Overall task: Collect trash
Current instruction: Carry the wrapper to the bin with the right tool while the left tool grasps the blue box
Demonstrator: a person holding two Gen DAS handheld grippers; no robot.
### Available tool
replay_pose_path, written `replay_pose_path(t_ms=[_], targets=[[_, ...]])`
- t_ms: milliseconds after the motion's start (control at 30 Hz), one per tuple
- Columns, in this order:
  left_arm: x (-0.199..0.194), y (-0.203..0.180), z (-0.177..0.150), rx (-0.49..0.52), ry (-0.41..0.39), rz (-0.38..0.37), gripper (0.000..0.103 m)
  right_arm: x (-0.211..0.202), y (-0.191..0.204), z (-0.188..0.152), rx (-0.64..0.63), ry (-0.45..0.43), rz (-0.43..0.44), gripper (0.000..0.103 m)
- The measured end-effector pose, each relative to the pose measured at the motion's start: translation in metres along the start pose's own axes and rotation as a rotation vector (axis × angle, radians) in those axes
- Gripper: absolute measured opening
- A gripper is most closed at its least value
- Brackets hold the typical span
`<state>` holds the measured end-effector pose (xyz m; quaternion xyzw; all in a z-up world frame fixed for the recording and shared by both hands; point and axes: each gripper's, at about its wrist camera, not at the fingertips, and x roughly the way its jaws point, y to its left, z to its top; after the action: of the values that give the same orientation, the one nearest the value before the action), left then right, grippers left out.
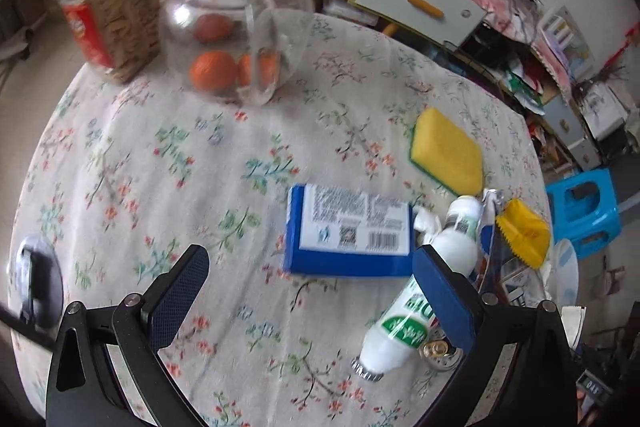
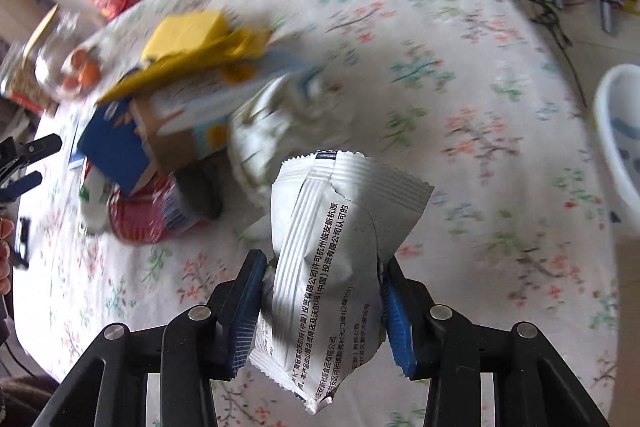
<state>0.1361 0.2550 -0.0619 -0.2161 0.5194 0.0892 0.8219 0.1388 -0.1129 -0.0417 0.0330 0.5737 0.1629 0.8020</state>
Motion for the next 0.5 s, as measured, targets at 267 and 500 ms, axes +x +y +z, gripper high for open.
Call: replay_pose_path(t_ms=[267,500], targets=[[0.022,-0.032,0.017,0.398,0.065,0.087,0.102,-0.018,-0.044,0.015,0.076,-0.031,-0.022,0.048],[0.032,-0.055,0.011,0.694,0.189,0.131,0.102,-0.019,-0.080,0.018,0.130,-0.015,-0.041,0.049]])
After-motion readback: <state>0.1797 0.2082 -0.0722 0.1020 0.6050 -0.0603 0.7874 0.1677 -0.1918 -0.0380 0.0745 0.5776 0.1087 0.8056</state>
